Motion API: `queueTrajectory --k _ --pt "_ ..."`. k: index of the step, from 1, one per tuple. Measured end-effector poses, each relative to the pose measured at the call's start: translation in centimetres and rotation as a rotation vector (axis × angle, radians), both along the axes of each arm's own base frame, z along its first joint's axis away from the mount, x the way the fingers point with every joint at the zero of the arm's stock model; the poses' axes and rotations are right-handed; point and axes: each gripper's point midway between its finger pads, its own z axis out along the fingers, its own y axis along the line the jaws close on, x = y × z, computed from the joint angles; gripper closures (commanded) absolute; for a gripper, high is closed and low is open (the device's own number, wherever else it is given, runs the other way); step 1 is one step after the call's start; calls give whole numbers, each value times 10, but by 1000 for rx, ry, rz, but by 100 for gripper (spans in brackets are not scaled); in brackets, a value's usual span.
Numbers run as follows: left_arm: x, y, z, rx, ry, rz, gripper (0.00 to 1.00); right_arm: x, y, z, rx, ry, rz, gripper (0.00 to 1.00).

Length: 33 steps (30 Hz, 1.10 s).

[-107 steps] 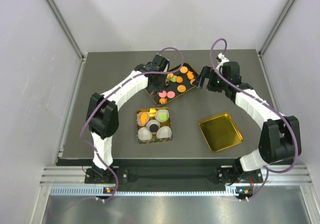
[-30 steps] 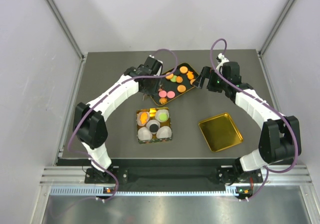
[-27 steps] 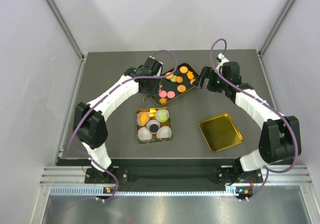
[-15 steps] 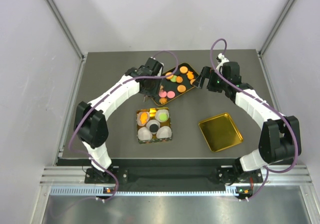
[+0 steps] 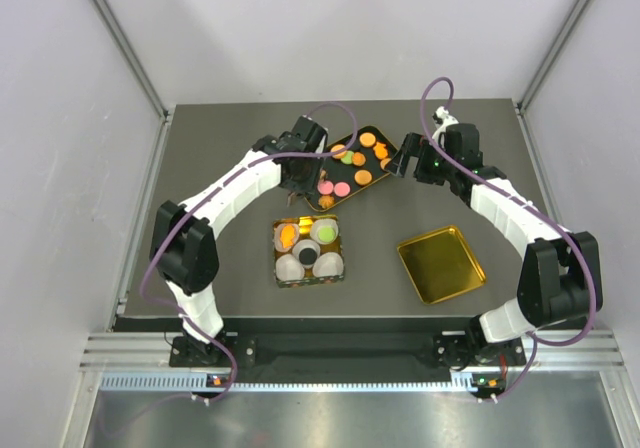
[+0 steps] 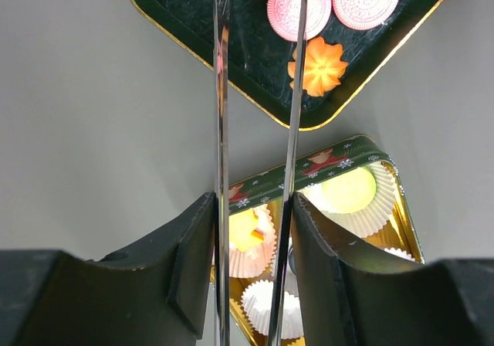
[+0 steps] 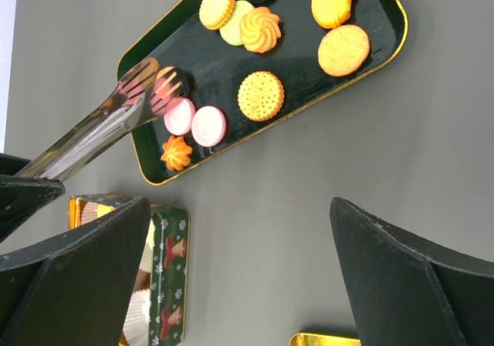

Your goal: Pack the cookies

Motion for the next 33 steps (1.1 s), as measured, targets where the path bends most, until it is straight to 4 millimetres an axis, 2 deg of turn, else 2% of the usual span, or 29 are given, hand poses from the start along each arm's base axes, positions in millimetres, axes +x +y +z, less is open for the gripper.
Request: queueTrajectory --k 13,22,29,33 --pt "1 1 -3 11 1 4 60 0 0 0 0 0 0 0" --pt "11 2 9 19 -42 22 60 0 0 0 0 1 0 0" --pt "11 2 9 18 -42 22 60 0 0 0 0 1 0 0" --pt "5 1 19 9 -52 12 60 0 0 0 0 1 0 0"
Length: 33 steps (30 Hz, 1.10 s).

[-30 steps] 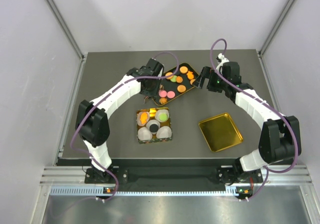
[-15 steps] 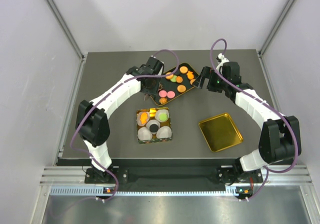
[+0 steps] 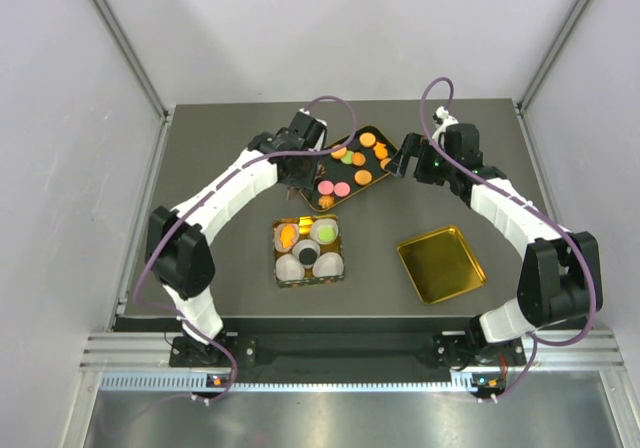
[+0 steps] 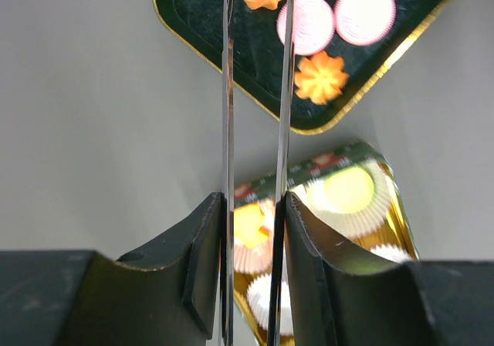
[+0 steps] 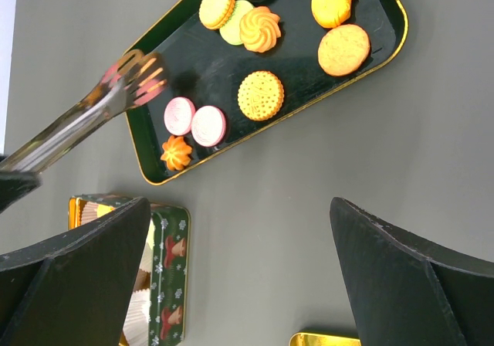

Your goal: Pack the cookies

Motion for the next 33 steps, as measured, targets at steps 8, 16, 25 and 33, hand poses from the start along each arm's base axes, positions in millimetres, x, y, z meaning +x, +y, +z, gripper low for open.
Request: queueTrajectory --k 8,16,25,33 --pt "-52 -1 50 -58 -62 -71 60 1 0 1 0 -1 0 0" --pt "-131 -6 62 -97 -37 -148 61 5 0 3 -7 -8 -5 0" --pt "-209 -15 47 -80 74 -219 61 5 0 -3 -18 2 -7 0" --pt "-242 -6 34 -50 124 -207 61 5 1 -9 -24 17 -6 0"
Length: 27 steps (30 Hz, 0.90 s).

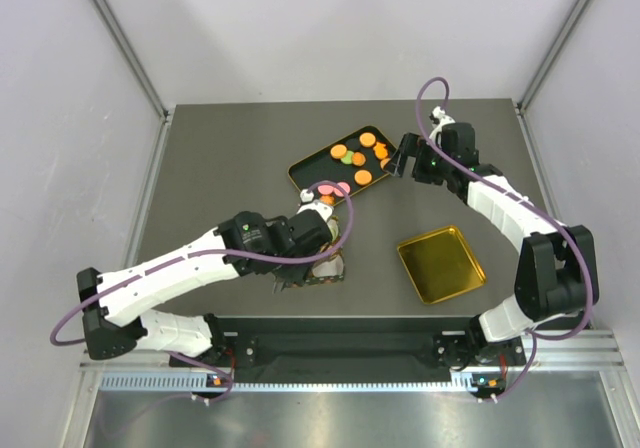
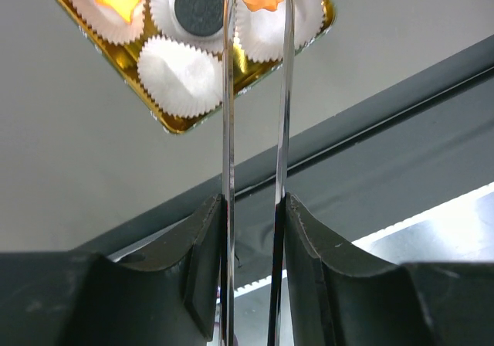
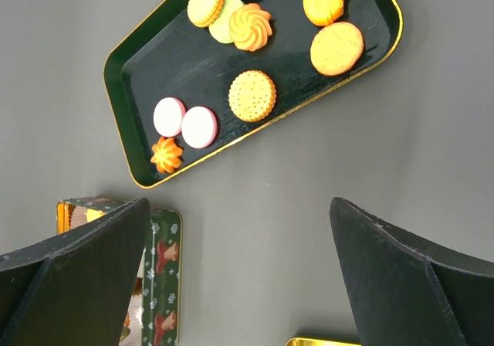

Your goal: Pack the cookies

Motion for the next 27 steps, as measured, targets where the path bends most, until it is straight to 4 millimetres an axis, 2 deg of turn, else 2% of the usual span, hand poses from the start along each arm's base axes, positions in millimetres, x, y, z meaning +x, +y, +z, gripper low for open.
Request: queueTrajectory --k 27 --pt "-9 6 -16 38 28 19 52 1 2 3 1 -5 4 0"
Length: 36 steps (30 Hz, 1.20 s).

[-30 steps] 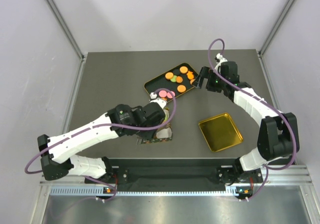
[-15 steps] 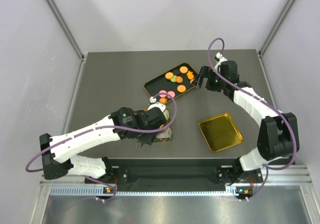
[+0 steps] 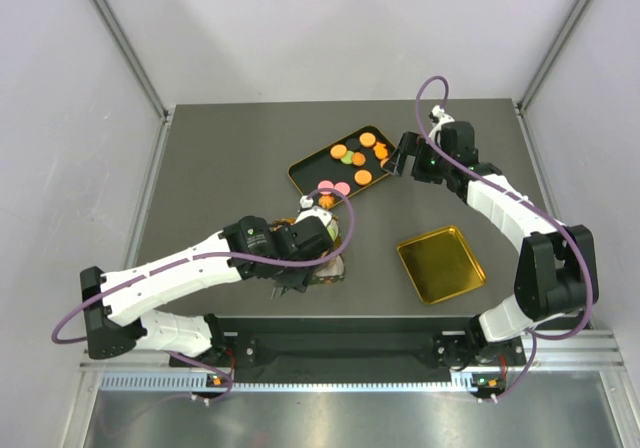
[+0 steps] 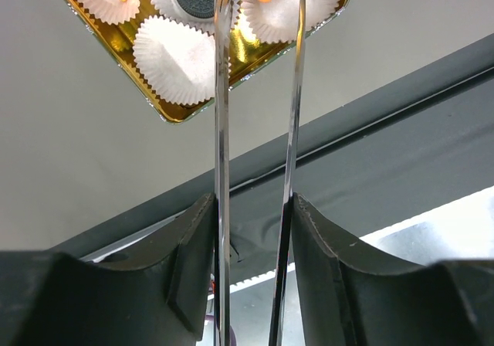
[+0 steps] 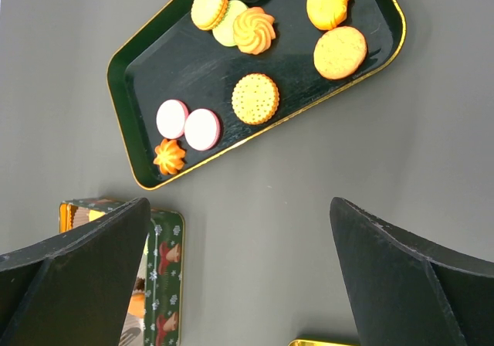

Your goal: Pack the cookies

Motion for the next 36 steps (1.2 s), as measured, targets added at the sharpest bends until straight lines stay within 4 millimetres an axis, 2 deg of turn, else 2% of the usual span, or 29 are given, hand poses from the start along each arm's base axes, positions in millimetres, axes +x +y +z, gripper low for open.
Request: queueTrajectory --k 11,15,19,22,25,29,31,34,36 --pt "2 -2 4 -9 -9 -4 50 0 0 0 0 0 0 0" --pt "10 -7 25 -51 -65 -8 50 0 0 0 0 0 1 0" --pt "29 -15 63 -120 -152 -2 50 0 0 0 0 0 1 0" --pt "56 -17 81 -139 -210 25 51 0 0 0 0 0 1 0" --pt "99 -14 82 -125 -236 85 51 0 0 0 0 1 1 0" --pt "162 -9 63 -74 -230 152 50 -1 0 0 0 2 1 0" --pt "187 -9 50 -42 -219 166 50 -1 0 -1 -1 3 1 0" --pt "211 -15 28 -10 -193 161 50 -1 0 -1 -1 5 1 0" --pt "220 -19 15 6 -171 148 50 -1 0 -1 -1 6 2 0"
